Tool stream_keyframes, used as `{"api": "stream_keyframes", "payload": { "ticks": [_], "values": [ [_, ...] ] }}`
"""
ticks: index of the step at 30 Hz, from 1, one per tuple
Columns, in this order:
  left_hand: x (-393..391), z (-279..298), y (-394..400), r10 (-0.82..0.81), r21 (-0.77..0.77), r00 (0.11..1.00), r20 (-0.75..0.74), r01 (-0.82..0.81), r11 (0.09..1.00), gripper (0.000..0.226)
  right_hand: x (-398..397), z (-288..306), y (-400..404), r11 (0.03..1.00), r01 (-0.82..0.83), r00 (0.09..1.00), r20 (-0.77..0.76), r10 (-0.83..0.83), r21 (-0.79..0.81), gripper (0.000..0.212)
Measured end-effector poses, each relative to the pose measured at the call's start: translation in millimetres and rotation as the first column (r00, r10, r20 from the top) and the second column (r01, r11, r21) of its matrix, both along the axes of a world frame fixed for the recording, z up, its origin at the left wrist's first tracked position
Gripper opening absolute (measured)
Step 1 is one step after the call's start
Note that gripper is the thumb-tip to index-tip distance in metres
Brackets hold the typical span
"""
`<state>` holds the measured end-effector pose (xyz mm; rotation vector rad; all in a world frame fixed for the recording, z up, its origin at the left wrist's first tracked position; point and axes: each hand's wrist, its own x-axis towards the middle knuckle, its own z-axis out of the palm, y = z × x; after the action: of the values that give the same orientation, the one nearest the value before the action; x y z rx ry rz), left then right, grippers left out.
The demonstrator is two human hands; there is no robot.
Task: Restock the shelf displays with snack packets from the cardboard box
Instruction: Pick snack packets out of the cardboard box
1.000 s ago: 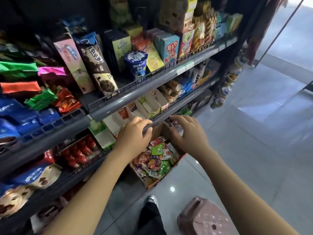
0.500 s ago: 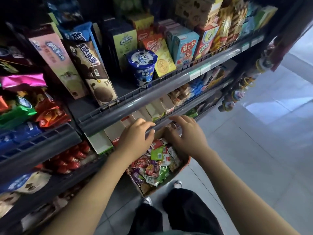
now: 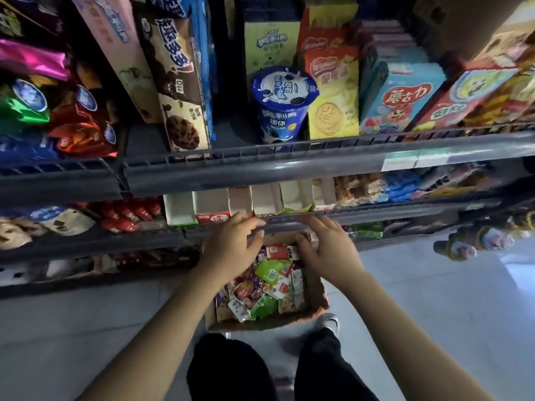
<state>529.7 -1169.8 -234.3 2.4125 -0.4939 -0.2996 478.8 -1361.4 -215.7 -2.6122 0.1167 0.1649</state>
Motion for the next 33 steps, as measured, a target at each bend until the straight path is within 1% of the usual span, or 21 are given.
{"api": "stream_keyframes", "payload": {
  "ticks": [4,8,14,17,21,24,26,30,33],
  "values": [
    [-11.9,-41.7,-23.8,0.111,0.022,0.988,-0.111,-0.109,0.994,0.031,10.3,-39.0,-35.5,0.995,-0.096,0.994,-0.058,0.096,0.008,0.038],
    [-10.4,-90.1,-37.7,0.149,0.007,0.978,-0.143,-0.149,0.989,0.031,22.9,-88.5,-50.6,0.988,-0.150,0.986,-0.064,0.152,0.031,0.036],
    [-2.8,-195.2,-38.2,0.128,0.024,0.975,-0.181,-0.126,0.992,0.030,32.0,-193.0,-45.2,0.983,-0.173,0.981,-0.078,0.177,0.054,0.033],
    [-3.1,-257.9,-30.3,0.114,0.053,0.975,-0.190,-0.105,0.993,0.028,31.3,-256.1,-36.9,0.985,-0.170,0.979,-0.108,0.174,0.038,0.036],
    [-3.1,-341.0,-24.1,0.107,0.031,0.972,-0.209,-0.103,0.994,0.023,24.1,-338.9,-23.6,0.984,-0.157,0.980,-0.114,0.166,0.083,0.040],
    [-2.6,-393.5,-24.6,0.076,0.040,0.970,-0.231,-0.069,0.997,0.029,20.8,-393.7,-17.2,0.986,-0.150,0.984,-0.088,0.157,0.078,0.039],
    [-3.6,-420.5,-27.9,0.049,0.087,0.971,-0.235,-0.029,0.996,0.034,19.8,-423.1,-14.9,0.988,-0.149,0.983,-0.104,0.152,0.041,0.039],
    [-3.2,-457.0,-33.6,-0.007,0.201,0.985,-0.175,0.043,0.979,0.042,20.2,-465.8,-15.1,0.986,-0.159,0.967,-0.211,0.143,-0.059,0.044],
    [-2.5,-469.4,-34.3,0.029,0.252,0.980,-0.195,0.021,0.968,0.046,18.4,-483.5,-19.4,0.993,-0.119,0.956,-0.273,0.110,-0.017,0.047]
  ]
}}
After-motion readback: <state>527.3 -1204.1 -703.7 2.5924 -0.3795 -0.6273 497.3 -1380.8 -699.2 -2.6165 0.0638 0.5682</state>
